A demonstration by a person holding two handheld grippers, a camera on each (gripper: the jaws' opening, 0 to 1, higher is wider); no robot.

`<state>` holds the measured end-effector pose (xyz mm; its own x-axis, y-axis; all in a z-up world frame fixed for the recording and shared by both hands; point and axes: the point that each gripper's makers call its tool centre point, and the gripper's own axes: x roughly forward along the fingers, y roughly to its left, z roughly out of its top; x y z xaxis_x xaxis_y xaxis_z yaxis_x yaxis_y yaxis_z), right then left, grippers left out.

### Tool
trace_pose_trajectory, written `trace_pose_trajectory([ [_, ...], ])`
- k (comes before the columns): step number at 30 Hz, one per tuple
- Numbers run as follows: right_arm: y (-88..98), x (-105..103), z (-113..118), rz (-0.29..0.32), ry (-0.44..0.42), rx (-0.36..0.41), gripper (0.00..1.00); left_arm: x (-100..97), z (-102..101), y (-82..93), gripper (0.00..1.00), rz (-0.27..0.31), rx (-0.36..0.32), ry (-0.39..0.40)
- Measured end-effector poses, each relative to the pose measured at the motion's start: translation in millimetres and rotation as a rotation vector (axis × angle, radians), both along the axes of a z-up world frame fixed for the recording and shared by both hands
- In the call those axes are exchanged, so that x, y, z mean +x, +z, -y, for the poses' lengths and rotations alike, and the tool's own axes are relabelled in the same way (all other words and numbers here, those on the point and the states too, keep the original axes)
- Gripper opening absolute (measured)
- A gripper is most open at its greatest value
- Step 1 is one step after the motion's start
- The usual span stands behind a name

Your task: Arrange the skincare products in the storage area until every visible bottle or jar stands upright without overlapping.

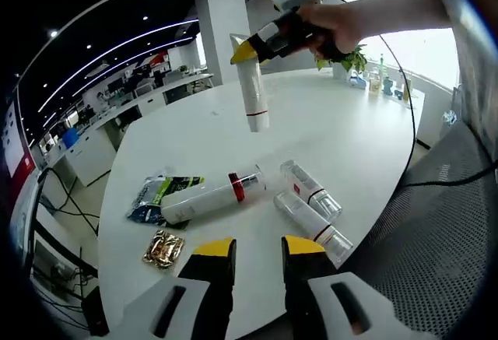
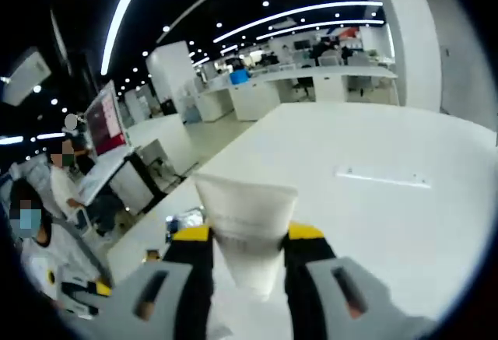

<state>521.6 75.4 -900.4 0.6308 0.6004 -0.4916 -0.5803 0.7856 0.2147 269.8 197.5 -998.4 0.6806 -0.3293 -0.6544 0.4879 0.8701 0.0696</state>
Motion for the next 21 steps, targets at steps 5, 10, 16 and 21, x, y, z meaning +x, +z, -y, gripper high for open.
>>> trace_pose_trajectory([
  [5, -23.2, 21, -3, 0.001, -0.020, -0.061, 0.32, 0.2, -7, -2.5, 0.23, -0.004, 0.010, 0.022],
  [10, -36.8, 40, -4, 0.024, -0.049, -0.108, 0.32, -0.7, -10, -8.5, 0.23, -0.027, 0.020, 0.029],
  [16, -36.0, 49, -7, 0.073, -0.076, -0.133, 0.32, -2.4, -11, -10.9, 0.22, -0.043, 0.020, 0.036],
  [21, -34.4, 43, -10, 0.126, -0.072, -0.166, 0.32, -2.8, -12, -11.2, 0.21, -0.043, 0.031, 0.031],
])
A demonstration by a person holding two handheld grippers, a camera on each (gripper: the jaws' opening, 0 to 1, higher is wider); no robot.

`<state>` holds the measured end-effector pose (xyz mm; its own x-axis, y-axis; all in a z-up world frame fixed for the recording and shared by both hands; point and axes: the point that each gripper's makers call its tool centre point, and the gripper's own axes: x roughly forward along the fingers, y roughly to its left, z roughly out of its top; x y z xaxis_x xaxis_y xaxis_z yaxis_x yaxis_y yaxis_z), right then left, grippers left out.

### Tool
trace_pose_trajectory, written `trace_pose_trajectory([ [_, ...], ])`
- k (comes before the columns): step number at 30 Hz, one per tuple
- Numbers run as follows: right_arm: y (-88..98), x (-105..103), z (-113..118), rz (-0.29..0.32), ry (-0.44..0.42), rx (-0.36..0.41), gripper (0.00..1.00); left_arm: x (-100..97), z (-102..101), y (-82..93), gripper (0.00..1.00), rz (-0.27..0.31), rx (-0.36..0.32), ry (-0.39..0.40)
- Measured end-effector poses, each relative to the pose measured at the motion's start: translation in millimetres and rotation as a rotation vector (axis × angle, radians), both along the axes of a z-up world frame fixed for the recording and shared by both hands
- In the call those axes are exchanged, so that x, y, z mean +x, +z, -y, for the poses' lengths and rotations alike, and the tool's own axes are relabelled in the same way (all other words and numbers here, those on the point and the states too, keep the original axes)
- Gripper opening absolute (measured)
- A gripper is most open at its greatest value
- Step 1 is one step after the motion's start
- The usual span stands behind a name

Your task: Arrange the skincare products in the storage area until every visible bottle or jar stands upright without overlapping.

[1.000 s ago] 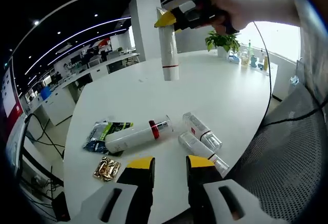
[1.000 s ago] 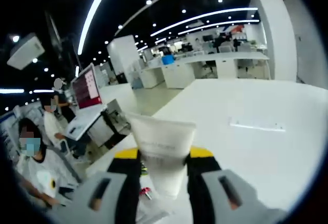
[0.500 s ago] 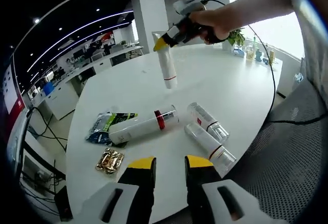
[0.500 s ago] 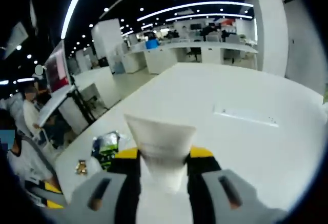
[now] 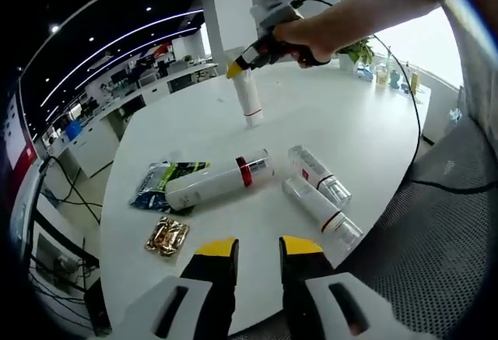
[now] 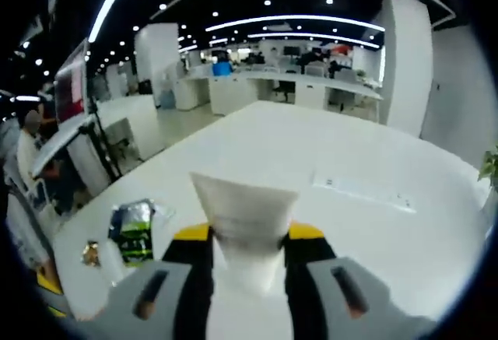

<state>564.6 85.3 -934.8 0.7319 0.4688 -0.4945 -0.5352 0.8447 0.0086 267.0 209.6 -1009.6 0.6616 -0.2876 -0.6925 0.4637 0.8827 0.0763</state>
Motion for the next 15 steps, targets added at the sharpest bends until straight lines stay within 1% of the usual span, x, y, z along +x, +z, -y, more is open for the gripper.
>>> trace_pose_trajectory([
  [2, 0.0, -3, 2, 0.023, -0.012, 0.000, 0.33, -0.5, 0, -1.3, 0.21, -0.005, 0.006, -0.003],
  [5, -0.2, -2, 8, 0.035, -0.051, 0.011, 0.33, -0.9, 0, -1.6, 0.21, -0.007, 0.007, -0.002],
  [6, -1.0, -1, 9, 0.034, -0.055, 0.012, 0.33, -0.9, 0, -1.5, 0.21, -0.007, 0.007, -0.003],
  [7, -2.0, 0, 12, 0.020, -0.084, 0.021, 0.34, -0.9, 0, -1.6, 0.21, -0.007, 0.008, -0.004],
  [10, -2.8, 2, 15, -0.004, -0.112, 0.035, 0.34, -1.1, 0, -2.0, 0.21, -0.008, 0.011, -0.006],
  [15, -3.5, 1, 13, -0.012, -0.109, 0.030, 0.35, -1.5, -1, -2.9, 0.21, -0.010, 0.023, -0.009],
])
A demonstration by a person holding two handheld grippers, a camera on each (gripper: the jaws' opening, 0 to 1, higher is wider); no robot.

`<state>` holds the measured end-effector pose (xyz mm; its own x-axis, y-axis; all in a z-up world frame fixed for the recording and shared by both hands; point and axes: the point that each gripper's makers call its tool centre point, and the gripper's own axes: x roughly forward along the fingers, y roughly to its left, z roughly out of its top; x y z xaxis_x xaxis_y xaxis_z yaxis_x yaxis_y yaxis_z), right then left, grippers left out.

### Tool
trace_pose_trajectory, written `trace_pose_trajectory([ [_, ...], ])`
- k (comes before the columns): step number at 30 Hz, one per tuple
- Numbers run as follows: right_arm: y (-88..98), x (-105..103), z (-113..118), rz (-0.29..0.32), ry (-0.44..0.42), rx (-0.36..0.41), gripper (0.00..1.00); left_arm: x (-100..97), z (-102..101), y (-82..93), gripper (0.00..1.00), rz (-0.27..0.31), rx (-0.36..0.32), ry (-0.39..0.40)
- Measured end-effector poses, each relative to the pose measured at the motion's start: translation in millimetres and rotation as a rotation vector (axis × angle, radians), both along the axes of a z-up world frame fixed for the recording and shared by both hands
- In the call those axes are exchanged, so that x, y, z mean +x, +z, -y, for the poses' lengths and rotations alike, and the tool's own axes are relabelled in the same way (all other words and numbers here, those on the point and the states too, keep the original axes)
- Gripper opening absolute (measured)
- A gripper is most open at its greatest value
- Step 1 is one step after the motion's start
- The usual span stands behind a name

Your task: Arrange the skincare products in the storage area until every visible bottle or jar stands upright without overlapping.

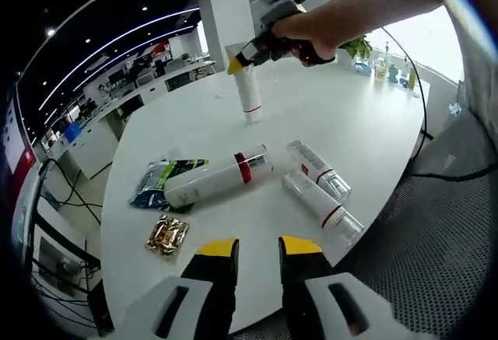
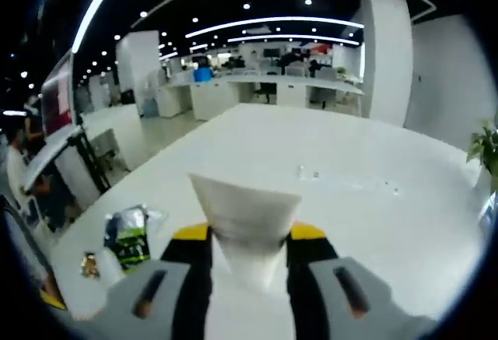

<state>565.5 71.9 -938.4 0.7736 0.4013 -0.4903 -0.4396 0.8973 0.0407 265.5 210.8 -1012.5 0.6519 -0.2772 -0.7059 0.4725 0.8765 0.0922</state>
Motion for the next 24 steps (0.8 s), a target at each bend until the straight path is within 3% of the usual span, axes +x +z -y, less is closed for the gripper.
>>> trace_pose_trajectory([
  [11, 0.6, 0, -4, -0.050, -0.008, 0.030, 0.37, 0.0, -2, -0.7, 0.21, 0.000, 0.011, 0.002],
  [17, 6.7, -2, -5, -0.044, -0.017, 0.058, 0.54, -0.1, -3, -1.3, 0.21, -0.001, 0.014, 0.005],
  [20, 1.4, -12, -3, -0.054, -0.014, 0.064, 0.61, -0.1, -3, -1.3, 0.21, -0.001, 0.015, 0.005],
  [23, -14.1, -25, 5, -0.110, -0.041, 0.087, 0.66, -0.1, -3, -1.1, 0.21, -0.001, 0.015, 0.005],
  [24, -26.1, -39, 5, -0.177, -0.054, 0.126, 0.69, -0.1, -3, -1.0, 0.21, 0.000, 0.015, 0.005],
])
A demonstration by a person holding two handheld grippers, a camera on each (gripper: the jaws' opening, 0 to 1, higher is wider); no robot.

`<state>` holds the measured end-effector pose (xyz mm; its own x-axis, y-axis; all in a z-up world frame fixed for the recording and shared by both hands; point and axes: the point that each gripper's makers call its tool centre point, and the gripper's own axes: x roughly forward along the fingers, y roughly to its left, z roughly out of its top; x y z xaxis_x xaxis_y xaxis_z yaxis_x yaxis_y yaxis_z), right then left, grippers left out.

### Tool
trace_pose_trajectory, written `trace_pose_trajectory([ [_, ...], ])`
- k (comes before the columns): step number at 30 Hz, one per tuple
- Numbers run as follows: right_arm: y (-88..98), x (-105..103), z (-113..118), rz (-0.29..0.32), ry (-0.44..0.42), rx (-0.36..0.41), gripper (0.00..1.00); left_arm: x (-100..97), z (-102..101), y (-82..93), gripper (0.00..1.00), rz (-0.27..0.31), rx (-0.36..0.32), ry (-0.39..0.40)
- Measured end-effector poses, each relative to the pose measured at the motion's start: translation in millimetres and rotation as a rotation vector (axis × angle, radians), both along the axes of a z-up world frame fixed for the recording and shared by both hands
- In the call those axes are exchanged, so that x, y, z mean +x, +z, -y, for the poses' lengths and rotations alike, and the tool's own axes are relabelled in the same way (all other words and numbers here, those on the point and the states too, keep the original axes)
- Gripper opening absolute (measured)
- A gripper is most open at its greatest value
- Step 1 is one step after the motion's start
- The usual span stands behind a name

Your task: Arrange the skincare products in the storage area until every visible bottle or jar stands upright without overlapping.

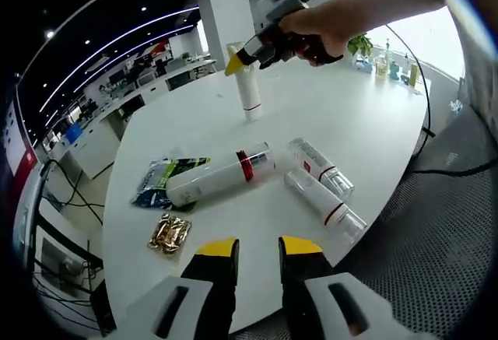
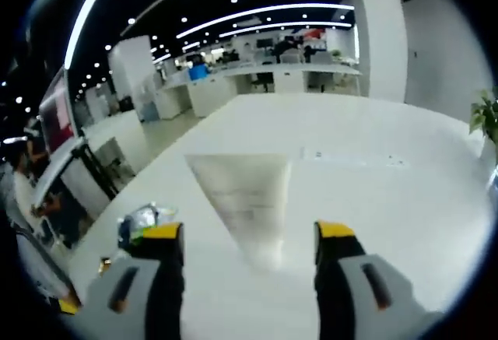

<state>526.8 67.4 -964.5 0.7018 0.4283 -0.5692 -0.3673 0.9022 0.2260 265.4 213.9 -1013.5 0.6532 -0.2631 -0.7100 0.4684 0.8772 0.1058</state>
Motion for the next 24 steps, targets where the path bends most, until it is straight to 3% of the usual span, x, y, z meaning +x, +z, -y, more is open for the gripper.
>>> trace_pose_trajectory([
  [1, -14.3, -10, 2, -0.052, -0.002, 0.012, 0.71, 0.2, 0, 0.2, 0.21, 0.002, 0.001, 0.000],
  [2, -21.6, -18, 3, -0.065, 0.007, 0.000, 0.72, 0.2, 0, 0.4, 0.21, 0.002, 0.000, 0.001],
  [5, -44.3, -61, -11, -0.131, 0.127, -0.041, 0.71, 0.3, -1, 0.4, 0.21, 0.003, 0.001, 0.002],
  [9, -51.3, -91, -39, -0.164, 0.237, -0.025, 0.69, 0.3, -1, 0.6, 0.20, 0.004, 0.001, 0.001],
  [14, -46.0, -104, -91, -0.102, 0.469, -0.066, 0.63, -0.9, 3, 0.1, 0.20, 0.003, -0.005, -0.019],
  [18, -57.9, -116, -126, -0.141, 0.666, -0.101, 0.65, -2.9, 6, -2.2, 0.20, -0.008, -0.001, -0.033],
  [19, -63.0, -118, -131, -0.149, 0.704, -0.144, 0.65, -2.7, 5, -2.2, 0.20, -0.008, -0.001, -0.031],
  [22, -68.0, -119, -145, -0.088, 0.849, -0.246, 0.62, -3.2, 7, -2.0, 0.20, -0.006, -0.001, -0.038],
  [24, -74.2, -123, -151, -0.081, 0.935, -0.311, 0.55, -3.2, 6, -2.3, 0.20, -0.006, 0.003, -0.039],
])
